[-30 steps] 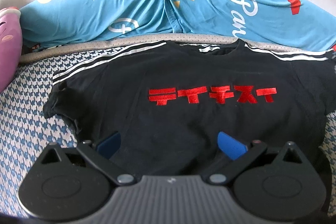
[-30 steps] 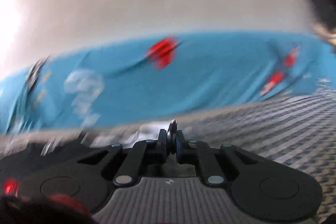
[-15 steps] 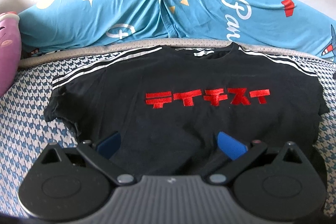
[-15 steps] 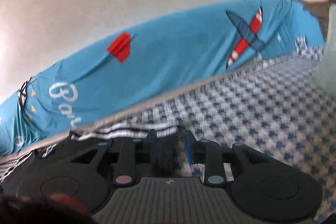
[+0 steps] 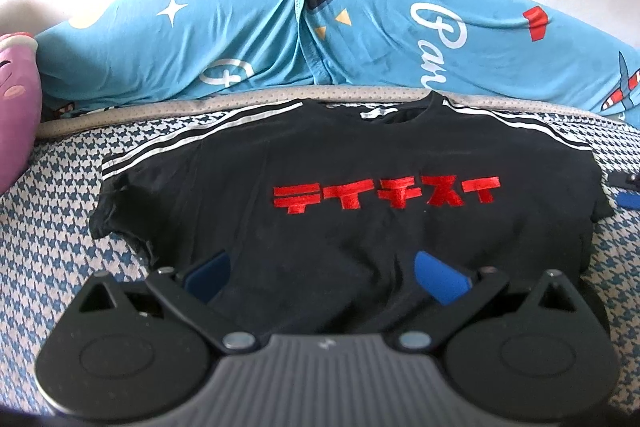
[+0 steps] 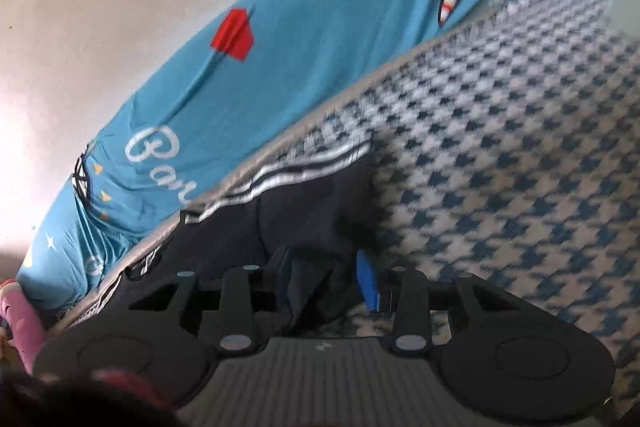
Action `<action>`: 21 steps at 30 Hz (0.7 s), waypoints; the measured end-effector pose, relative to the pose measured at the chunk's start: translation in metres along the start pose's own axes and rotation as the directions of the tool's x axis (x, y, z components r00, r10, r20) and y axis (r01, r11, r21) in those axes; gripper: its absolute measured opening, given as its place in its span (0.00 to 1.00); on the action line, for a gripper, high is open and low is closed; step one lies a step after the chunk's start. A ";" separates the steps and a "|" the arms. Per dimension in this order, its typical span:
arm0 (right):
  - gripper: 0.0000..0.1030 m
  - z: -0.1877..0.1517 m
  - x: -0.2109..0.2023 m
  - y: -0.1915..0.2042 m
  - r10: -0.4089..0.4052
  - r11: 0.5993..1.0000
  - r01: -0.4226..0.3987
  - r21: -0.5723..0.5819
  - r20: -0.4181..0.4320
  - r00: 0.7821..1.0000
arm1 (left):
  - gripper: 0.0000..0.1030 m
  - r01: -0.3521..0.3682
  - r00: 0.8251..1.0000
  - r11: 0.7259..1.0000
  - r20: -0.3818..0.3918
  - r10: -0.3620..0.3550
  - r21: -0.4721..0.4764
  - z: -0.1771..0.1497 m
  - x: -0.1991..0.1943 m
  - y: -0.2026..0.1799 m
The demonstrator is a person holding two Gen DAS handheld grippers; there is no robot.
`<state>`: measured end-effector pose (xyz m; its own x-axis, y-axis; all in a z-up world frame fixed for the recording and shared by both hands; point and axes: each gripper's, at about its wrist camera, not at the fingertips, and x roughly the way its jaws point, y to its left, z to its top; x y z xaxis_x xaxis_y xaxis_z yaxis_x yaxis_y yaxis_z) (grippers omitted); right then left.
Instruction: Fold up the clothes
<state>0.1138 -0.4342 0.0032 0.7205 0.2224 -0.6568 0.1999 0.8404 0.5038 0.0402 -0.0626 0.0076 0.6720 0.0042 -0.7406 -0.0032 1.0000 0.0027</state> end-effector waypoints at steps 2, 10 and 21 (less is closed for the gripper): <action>0.35 -0.002 0.007 0.002 -0.007 1.000 0.008 0.011 -0.032 0.999 | 1.00 0.000 1.000 1.000 -0.002 0.000 -0.005 0.000 0.001 0.002; 0.36 -0.009 0.020 0.024 -0.010 1.000 0.007 -0.025 -0.109 0.994 | 1.00 -0.002 1.000 1.000 -0.006 0.002 -0.006 0.000 0.002 0.003; 0.36 -0.019 0.023 0.050 -0.111 0.983 0.090 -0.162 -0.124 0.986 | 1.00 -0.004 1.000 1.000 -0.021 0.003 -0.014 -0.001 0.004 0.010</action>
<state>0.1276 -0.3775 0.0029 0.6062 0.1870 -0.7730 0.1539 0.9260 0.3447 0.0422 -0.0529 0.0044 0.6563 0.0074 -0.7544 -0.0161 0.9999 -0.0042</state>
